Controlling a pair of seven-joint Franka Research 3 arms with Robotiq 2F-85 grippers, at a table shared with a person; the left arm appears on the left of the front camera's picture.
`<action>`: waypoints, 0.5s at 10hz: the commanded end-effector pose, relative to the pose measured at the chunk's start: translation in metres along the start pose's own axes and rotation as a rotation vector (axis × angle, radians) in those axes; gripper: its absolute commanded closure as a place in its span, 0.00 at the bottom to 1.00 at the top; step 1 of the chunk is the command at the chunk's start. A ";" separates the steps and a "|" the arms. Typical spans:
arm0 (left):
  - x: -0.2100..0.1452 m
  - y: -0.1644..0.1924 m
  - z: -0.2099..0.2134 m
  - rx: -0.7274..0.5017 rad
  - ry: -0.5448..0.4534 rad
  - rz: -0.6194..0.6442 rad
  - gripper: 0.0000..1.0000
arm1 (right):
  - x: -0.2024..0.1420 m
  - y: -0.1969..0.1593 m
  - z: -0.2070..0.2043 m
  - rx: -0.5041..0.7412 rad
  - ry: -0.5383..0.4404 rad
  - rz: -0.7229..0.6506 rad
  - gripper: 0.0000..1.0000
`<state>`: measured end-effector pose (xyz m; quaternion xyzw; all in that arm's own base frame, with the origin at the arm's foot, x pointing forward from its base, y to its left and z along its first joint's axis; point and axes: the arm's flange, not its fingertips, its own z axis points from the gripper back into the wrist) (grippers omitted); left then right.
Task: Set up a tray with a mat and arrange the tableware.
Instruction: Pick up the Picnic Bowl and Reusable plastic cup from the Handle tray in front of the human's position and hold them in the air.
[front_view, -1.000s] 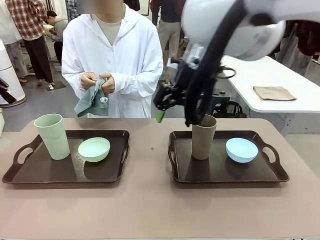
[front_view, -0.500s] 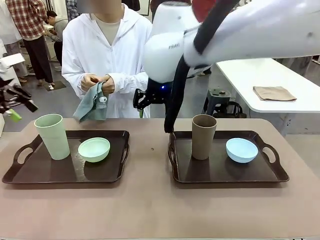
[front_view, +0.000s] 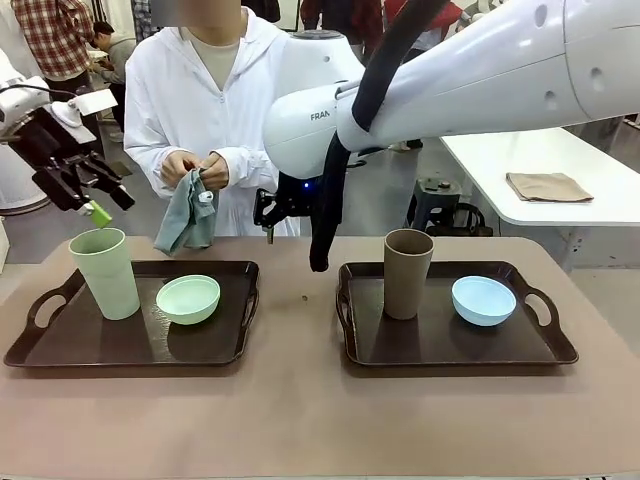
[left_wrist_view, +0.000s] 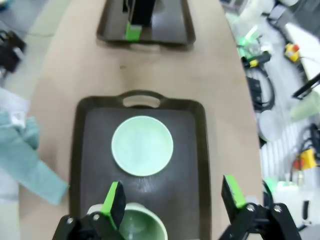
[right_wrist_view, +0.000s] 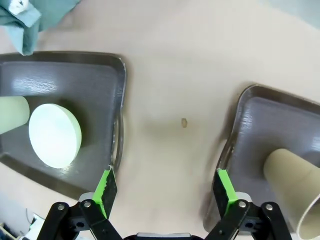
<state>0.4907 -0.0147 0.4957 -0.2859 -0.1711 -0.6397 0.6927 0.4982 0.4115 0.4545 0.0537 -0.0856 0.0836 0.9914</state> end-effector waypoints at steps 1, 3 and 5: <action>-0.027 0.003 0.008 -0.020 -0.001 -0.021 0.00 | -0.009 -0.008 0.003 0.001 0.001 -0.002 0.00; -0.027 0.003 0.008 -0.020 -0.001 -0.021 0.00 | -0.009 -0.008 0.003 0.001 0.001 -0.002 0.00; -0.027 0.003 0.008 -0.020 -0.001 -0.021 0.00 | -0.009 -0.008 0.003 0.001 0.001 -0.002 0.00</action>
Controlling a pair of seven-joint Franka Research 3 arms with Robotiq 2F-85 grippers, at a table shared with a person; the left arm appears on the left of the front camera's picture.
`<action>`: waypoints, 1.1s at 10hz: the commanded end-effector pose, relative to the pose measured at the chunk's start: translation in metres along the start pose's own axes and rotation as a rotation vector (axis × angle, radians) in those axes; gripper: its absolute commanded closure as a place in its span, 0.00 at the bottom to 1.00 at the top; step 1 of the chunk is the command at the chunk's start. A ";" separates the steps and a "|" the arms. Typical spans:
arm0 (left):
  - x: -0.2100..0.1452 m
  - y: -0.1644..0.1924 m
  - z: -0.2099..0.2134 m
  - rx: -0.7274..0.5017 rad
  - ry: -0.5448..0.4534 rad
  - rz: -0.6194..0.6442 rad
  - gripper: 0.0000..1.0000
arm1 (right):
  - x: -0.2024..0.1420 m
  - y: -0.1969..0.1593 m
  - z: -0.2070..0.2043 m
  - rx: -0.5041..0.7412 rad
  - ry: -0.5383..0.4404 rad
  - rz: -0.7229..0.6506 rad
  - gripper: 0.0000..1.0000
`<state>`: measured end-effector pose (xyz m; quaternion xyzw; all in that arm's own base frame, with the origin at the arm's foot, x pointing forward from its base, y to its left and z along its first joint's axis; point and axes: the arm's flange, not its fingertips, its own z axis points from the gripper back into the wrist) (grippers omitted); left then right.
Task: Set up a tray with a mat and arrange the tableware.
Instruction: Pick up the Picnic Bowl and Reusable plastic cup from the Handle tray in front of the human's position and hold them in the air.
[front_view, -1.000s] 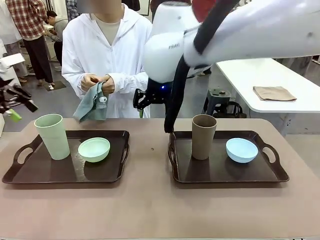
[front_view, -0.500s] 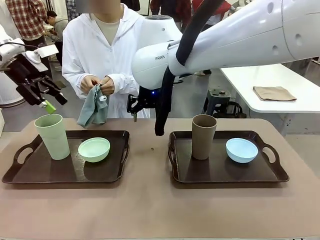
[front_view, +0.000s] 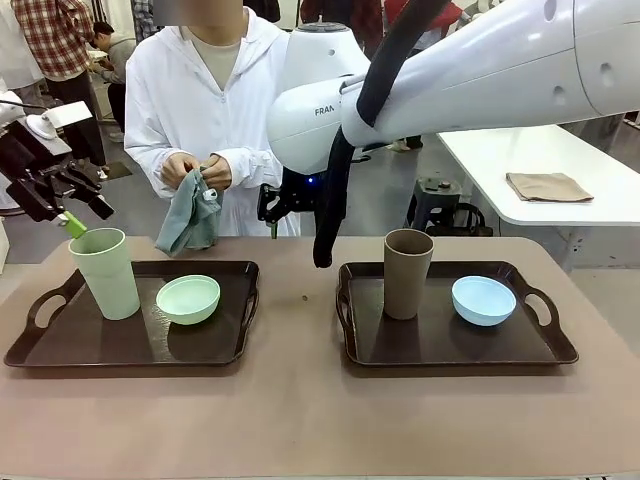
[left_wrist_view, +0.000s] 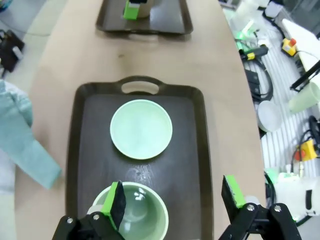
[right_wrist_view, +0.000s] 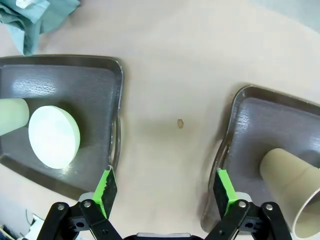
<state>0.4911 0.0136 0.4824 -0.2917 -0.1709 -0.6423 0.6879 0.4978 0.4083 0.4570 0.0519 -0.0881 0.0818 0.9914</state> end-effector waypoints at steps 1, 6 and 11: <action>-0.001 0.000 0.001 0.002 -0.001 0.002 0.00 | 0.001 0.000 0.001 0.001 -0.001 -0.001 0.00; -0.092 0.011 0.054 0.040 -0.101 -0.223 0.00 | 0.012 0.047 -0.027 -0.048 -0.045 0.043 0.00; -0.143 0.030 0.038 0.121 -0.103 -0.151 0.00 | 0.018 0.093 -0.072 -0.018 -0.037 0.042 0.00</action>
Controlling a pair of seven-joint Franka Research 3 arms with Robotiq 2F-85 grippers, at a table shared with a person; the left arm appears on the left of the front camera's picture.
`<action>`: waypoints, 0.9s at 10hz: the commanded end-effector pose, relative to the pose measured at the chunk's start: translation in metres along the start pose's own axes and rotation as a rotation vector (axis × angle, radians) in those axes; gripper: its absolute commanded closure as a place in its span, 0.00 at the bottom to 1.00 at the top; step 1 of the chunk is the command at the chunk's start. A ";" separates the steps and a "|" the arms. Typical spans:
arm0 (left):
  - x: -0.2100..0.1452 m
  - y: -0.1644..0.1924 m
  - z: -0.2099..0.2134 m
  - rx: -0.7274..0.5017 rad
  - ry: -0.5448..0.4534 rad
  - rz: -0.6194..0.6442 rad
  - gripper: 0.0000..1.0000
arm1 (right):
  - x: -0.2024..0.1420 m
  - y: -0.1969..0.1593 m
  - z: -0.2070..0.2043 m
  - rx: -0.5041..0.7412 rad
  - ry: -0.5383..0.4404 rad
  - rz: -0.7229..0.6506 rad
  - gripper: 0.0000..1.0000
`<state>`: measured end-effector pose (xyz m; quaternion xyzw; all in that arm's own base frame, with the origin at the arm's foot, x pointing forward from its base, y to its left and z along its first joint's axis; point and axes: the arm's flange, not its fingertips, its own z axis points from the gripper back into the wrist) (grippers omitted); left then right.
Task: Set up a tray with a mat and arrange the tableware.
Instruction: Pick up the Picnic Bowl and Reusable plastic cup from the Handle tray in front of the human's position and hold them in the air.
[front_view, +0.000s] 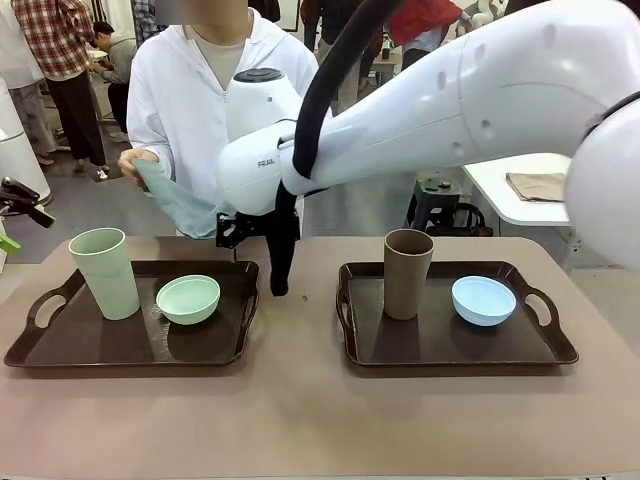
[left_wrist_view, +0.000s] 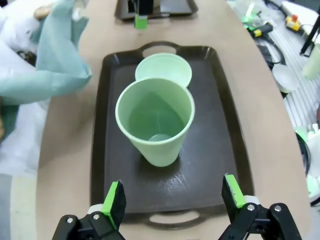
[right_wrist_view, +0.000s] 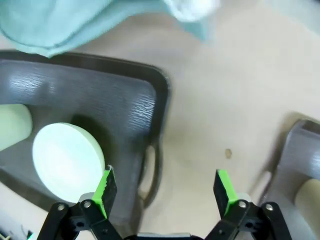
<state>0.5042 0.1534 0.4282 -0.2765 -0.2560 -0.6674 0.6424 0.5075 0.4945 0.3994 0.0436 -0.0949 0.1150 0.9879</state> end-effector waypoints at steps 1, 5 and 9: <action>-0.010 0.015 -0.019 0.021 0.003 0.019 0.00 | 0.009 0.027 -0.008 0.019 -0.034 -0.022 0.00; -0.026 0.021 -0.038 0.040 -0.049 0.092 0.00 | -0.007 0.058 -0.013 -0.009 -0.014 -0.008 0.00; -0.028 0.018 -0.034 0.013 -0.004 0.059 0.00 | -0.009 0.055 -0.013 0.027 -0.009 0.028 0.00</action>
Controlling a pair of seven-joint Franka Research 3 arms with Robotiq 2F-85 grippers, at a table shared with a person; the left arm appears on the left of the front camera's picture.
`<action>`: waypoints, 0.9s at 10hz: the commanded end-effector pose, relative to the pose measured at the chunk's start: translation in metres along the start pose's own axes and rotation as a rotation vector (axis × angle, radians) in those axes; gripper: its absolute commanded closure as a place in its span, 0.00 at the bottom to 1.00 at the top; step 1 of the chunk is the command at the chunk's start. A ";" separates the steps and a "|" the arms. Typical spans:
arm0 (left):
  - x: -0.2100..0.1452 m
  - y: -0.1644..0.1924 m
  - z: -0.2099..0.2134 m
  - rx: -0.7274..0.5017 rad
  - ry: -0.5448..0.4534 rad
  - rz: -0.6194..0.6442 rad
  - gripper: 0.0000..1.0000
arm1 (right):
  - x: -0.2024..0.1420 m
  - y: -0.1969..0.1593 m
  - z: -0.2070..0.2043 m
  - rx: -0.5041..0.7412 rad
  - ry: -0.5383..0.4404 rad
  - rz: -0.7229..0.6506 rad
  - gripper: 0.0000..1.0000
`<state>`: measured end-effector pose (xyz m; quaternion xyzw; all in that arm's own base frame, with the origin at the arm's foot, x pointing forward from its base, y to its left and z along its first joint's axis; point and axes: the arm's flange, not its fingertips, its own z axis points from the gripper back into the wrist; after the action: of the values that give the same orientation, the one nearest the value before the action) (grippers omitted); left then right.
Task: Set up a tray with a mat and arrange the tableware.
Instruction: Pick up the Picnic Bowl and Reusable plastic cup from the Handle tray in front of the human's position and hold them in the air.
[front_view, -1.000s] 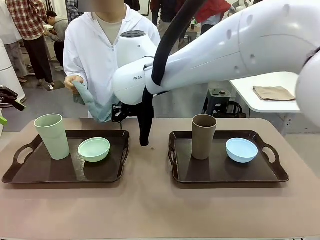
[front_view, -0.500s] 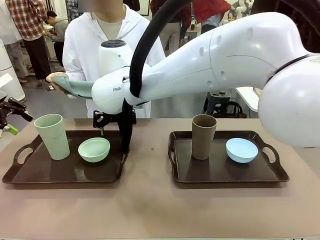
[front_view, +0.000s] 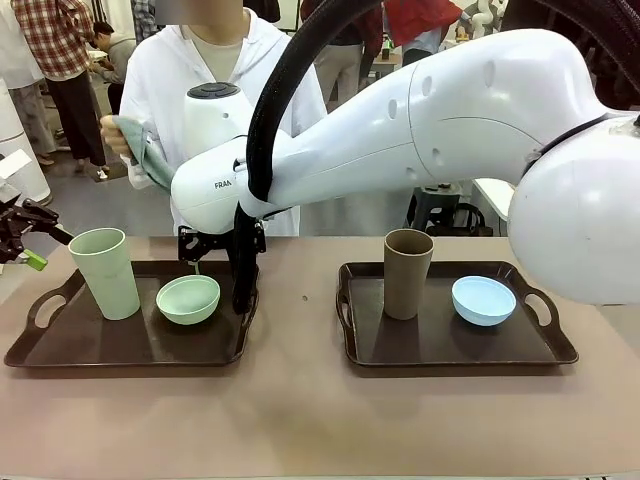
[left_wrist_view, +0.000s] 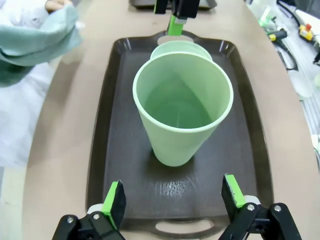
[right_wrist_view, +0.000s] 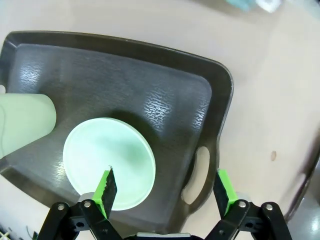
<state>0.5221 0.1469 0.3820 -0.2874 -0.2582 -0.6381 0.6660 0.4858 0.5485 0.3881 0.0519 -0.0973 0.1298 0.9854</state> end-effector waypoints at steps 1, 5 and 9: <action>0.000 0.000 0.000 0.000 -0.001 0.001 0.00 | -0.001 0.002 0.000 0.001 0.001 0.002 0.00; 0.001 -0.010 -0.031 0.024 -0.104 0.037 0.00 | -0.020 0.007 -0.010 0.049 0.039 0.039 0.00; -0.007 -0.013 -0.051 0.052 -0.143 0.040 0.00 | -0.030 0.004 -0.025 0.086 0.064 0.074 0.00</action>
<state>0.5110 0.1217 0.3467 -0.3265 -0.2973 -0.5941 0.6723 0.4635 0.5591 0.3629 0.0670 -0.0662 0.1639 0.9820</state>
